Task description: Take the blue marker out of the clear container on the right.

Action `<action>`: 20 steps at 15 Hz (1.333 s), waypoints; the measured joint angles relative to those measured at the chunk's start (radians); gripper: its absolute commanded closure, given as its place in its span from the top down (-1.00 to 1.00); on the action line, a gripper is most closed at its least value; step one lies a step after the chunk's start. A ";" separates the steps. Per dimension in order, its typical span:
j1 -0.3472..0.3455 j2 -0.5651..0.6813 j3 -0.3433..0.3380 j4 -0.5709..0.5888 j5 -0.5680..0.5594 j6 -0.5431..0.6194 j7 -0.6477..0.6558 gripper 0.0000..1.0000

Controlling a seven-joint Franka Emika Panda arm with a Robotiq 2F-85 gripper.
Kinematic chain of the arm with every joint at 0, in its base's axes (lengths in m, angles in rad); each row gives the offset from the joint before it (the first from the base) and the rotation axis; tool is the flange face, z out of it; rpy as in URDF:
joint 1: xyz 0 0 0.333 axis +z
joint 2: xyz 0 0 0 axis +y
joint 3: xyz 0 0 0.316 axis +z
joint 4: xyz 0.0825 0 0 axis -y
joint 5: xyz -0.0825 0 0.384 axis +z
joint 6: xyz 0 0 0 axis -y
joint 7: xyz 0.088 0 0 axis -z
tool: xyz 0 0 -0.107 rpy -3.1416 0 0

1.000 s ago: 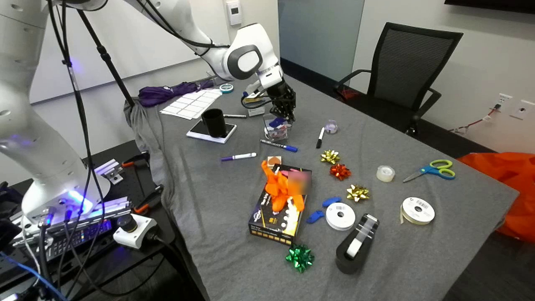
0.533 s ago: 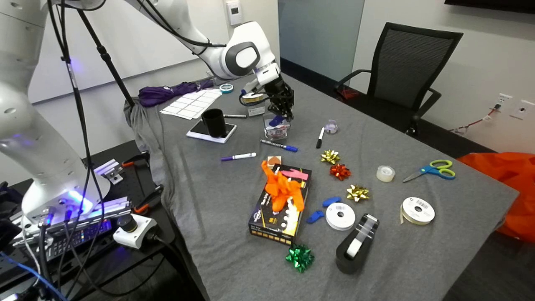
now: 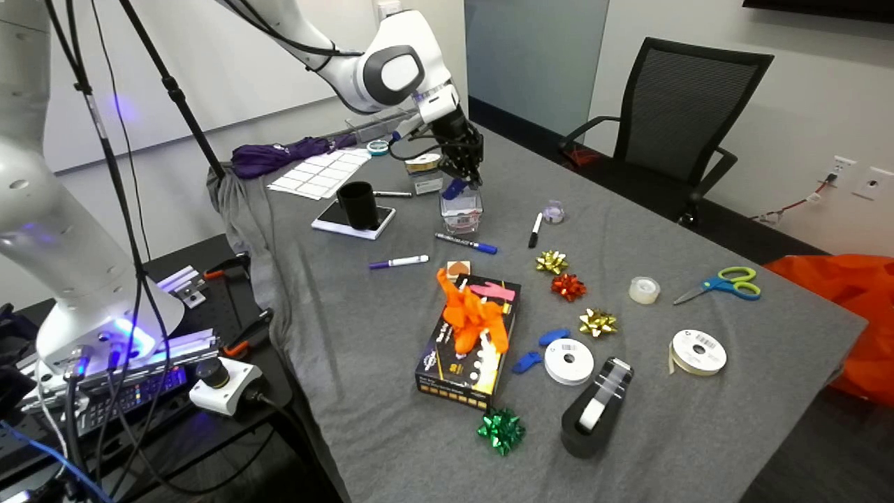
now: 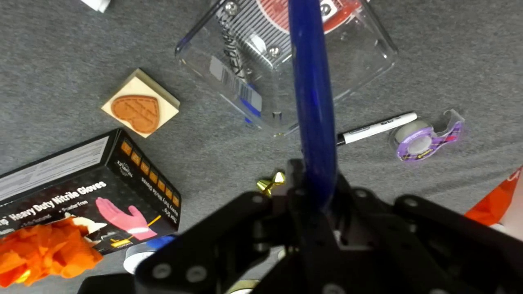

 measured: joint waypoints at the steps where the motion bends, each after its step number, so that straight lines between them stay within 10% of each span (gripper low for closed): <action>1: 0.000 -0.022 0.002 -0.005 -0.002 -0.021 -0.001 -0.93; 11: -0.088 -0.239 0.111 -0.035 -0.044 -0.286 -0.143 -0.93; 20: -0.248 -0.238 0.080 -0.258 -0.352 -0.210 -0.324 -0.93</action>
